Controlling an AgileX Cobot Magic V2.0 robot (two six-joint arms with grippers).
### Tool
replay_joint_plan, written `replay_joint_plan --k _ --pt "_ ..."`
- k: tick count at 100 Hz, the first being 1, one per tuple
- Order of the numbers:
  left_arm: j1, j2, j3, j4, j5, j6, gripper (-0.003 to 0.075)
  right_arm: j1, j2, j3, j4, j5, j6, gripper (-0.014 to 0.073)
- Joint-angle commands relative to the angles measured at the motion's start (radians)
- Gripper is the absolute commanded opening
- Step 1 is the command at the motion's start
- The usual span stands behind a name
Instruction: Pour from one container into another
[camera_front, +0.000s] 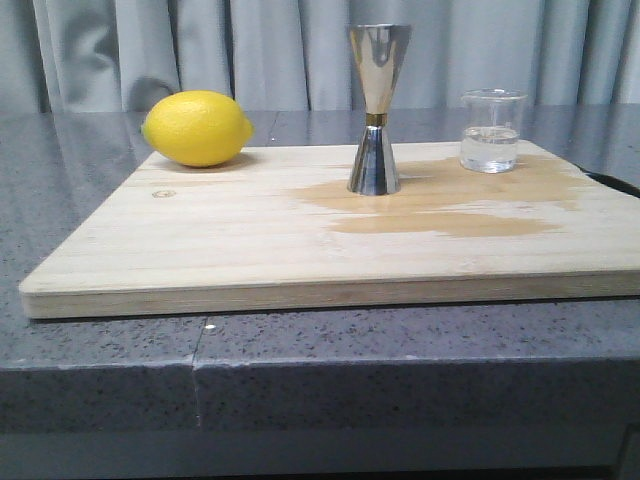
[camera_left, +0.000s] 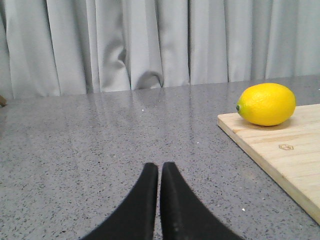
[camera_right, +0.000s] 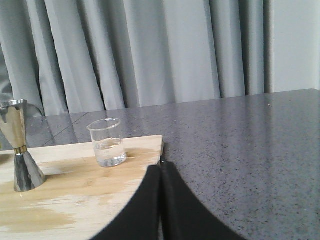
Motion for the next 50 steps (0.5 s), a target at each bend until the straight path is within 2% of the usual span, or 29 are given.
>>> replay_joint_plan --k 1,14,27,41,50 --pt "0.002 -0.026 0.035 -0.007 -0.097 -0.008 -0.0019 -0.007 -0.020 0.026 0.000 -0.083 -0.004 -0.0075" --pt "0.002 -0.026 0.028 -0.007 -0.133 -0.008 -0.0019 -0.007 -0.020 0.026 0.000 -0.107 -0.004 -0.0075" --pt "0.002 -0.026 -0.021 -0.010 -0.115 -0.008 -0.0019 -0.007 -0.020 0.001 0.000 -0.078 -0.004 -0.0075" --pt "0.002 -0.007 -0.123 -0.026 -0.037 -0.008 -0.0019 -0.007 -0.011 -0.087 0.000 0.009 -0.004 -0.0075" --pt "0.002 0.043 -0.210 -0.029 0.068 -0.008 -0.0019 -0.007 0.020 -0.164 0.000 0.109 -0.004 -0.0075"
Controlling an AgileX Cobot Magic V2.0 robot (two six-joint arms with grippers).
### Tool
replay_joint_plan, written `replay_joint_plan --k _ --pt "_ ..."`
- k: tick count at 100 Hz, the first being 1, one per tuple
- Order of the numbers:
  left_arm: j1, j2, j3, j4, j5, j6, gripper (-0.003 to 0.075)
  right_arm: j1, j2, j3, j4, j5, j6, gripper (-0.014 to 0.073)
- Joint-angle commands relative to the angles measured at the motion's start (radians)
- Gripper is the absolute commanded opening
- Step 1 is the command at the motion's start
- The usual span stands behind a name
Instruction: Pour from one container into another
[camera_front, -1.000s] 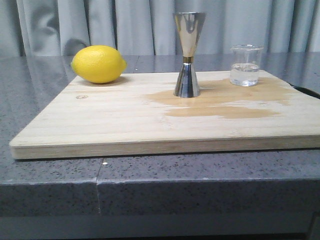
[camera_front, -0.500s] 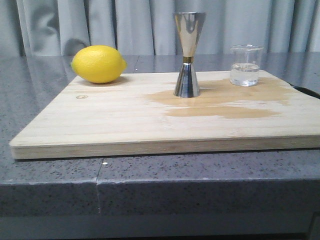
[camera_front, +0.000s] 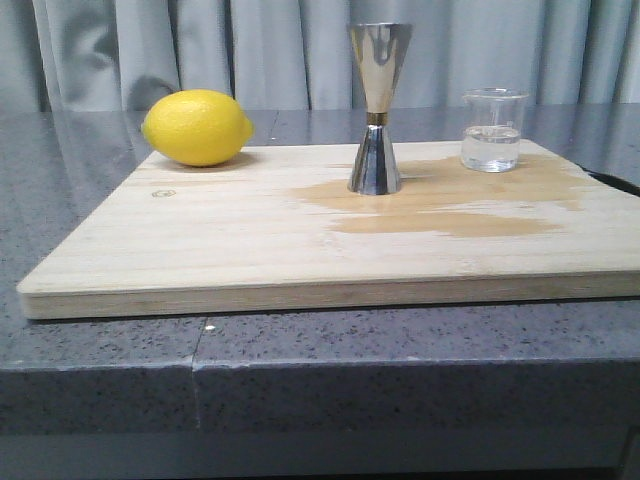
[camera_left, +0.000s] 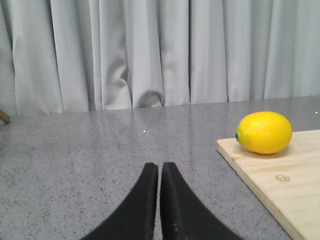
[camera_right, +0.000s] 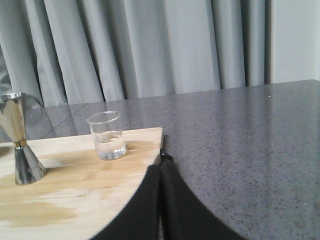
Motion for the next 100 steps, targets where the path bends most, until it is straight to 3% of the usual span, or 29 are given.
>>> replay_joint_plan --k 1,36,100 --pt "0.002 0.046 -0.110 -0.014 0.016 -0.008 -0.0019 -0.007 0.023 -0.118 0.000 0.023 -0.004 -0.0075" --pt "0.002 0.351 -0.400 -0.014 0.277 -0.008 -0.0019 -0.007 0.269 -0.392 -0.062 0.211 -0.004 -0.0075" --pt "0.002 0.458 -0.406 -0.018 0.248 -0.008 -0.0019 -0.007 0.339 -0.414 -0.062 0.160 -0.004 -0.0075"
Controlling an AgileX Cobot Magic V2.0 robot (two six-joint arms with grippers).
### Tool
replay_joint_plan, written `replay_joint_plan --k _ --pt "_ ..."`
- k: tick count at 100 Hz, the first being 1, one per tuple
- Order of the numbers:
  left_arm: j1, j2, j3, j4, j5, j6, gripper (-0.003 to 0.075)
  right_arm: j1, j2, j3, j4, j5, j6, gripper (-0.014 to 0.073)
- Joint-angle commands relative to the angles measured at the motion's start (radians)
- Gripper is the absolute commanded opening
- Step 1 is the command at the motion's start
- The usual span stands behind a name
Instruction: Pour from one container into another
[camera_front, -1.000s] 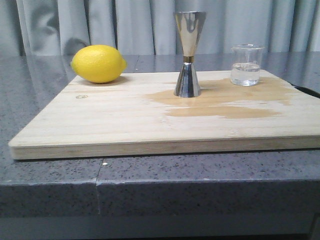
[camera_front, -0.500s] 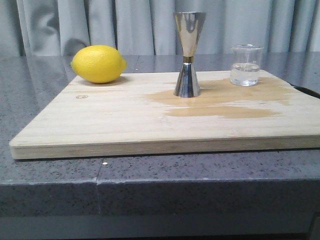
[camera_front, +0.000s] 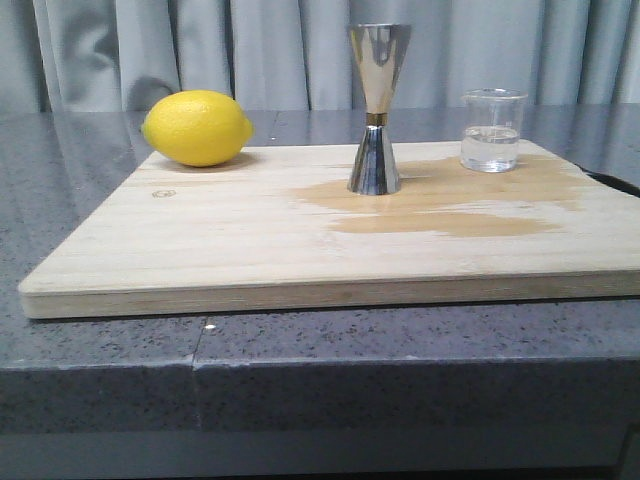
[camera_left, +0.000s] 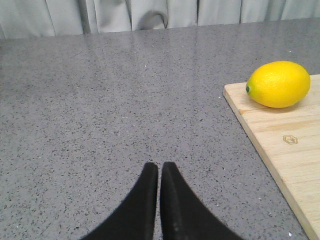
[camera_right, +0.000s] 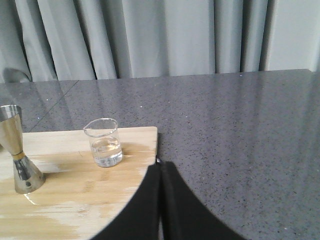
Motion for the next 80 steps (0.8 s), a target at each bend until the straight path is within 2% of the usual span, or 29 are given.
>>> replay_joint_plan --k 1,19,26,33,43,48,53,58,80 --pt "0.002 0.012 -0.036 -0.009 -0.077 -0.008 -0.0019 -0.007 0.020 -0.037 -0.009 -0.088 -0.004 -0.0075" --pt "0.002 0.012 -0.036 -0.009 -0.078 -0.008 -0.0019 -0.007 0.020 -0.037 -0.004 -0.076 -0.004 -0.0071" --pt "0.002 0.012 -0.036 -0.009 -0.080 -0.008 -0.0005 -0.007 0.020 -0.037 0.014 -0.073 -0.004 -0.0009" --pt "0.002 0.012 -0.036 0.004 -0.082 -0.008 0.0101 -0.007 0.020 -0.037 0.014 -0.076 -0.004 0.0141" --pt "0.002 0.012 -0.036 0.015 -0.084 -0.008 0.0394 -0.007 0.020 -0.037 0.014 -0.076 -0.004 0.0428" --pt "0.002 0.012 -0.036 0.015 -0.088 -0.008 0.0510 -0.007 0.020 -0.037 0.014 -0.076 -0.004 0.0526" --pt "0.002 0.012 -0.036 0.015 -0.095 -0.008 0.0584 -0.007 0.020 -0.037 0.014 -0.076 -0.004 0.0587" --pt "0.002 0.012 -0.036 0.015 -0.100 -0.008 0.0618 -0.007 0.020 -0.037 0.014 -0.076 -0.004 0.0615" --pt "0.002 0.012 -0.036 0.015 -0.100 -0.008 0.0618 -0.007 0.020 -0.037 0.017 -0.074 -0.004 0.0614"
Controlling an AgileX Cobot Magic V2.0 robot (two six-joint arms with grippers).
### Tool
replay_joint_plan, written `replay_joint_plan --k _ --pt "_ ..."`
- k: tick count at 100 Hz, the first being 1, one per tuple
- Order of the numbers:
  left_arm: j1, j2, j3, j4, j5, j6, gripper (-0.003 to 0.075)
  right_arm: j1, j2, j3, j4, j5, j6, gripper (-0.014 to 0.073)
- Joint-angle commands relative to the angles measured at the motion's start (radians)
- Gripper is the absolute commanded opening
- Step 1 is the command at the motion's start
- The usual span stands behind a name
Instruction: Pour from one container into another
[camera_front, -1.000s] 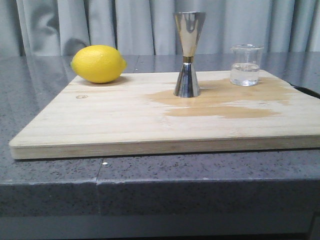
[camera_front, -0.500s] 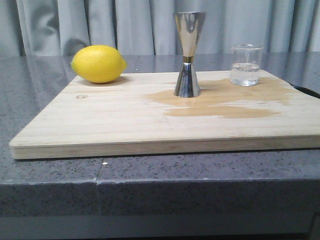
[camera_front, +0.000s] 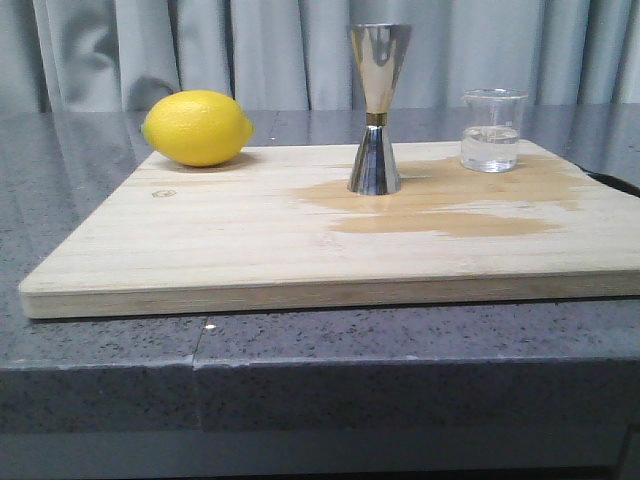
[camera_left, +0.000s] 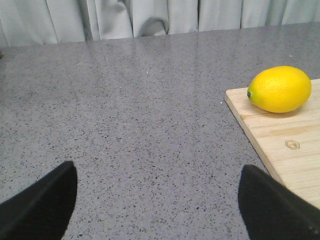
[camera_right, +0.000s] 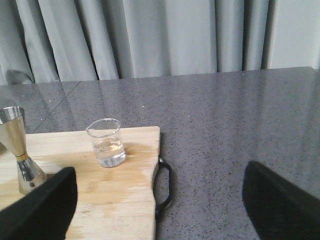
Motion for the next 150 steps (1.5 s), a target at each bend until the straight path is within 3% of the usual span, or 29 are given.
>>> replay_joint_plan --k 1,46,71,91,106,135,150 --pt "0.002 0.012 -0.036 0.003 -0.081 -0.008 0.0618 -0.007 0.020 -0.037 0.001 -0.074 -0.004 0.0614" --pt "0.002 0.018 -0.044 -0.042 -0.069 -0.008 0.0618 -0.007 0.025 -0.051 0.033 -0.025 -0.004 0.0614" --pt "-0.002 0.149 -0.213 -0.045 0.221 0.025 0.0618 -0.007 0.154 -0.186 0.038 0.152 -0.004 0.0614" --pt "-0.009 0.325 -0.349 -0.162 0.403 0.172 0.0618 -0.007 0.303 -0.279 0.038 0.234 -0.004 0.0614" --pt "-0.009 0.431 -0.380 -0.421 0.414 0.405 0.0618 -0.007 0.370 -0.283 0.038 0.238 -0.005 0.0614" --pt "-0.009 0.642 -0.380 -1.181 0.436 1.138 0.0618 -0.007 0.398 -0.283 0.038 0.227 -0.007 0.0613" --pt "-0.026 0.759 -0.380 -1.476 0.502 1.481 0.0618 -0.007 0.398 -0.283 0.038 0.216 -0.007 0.0613"
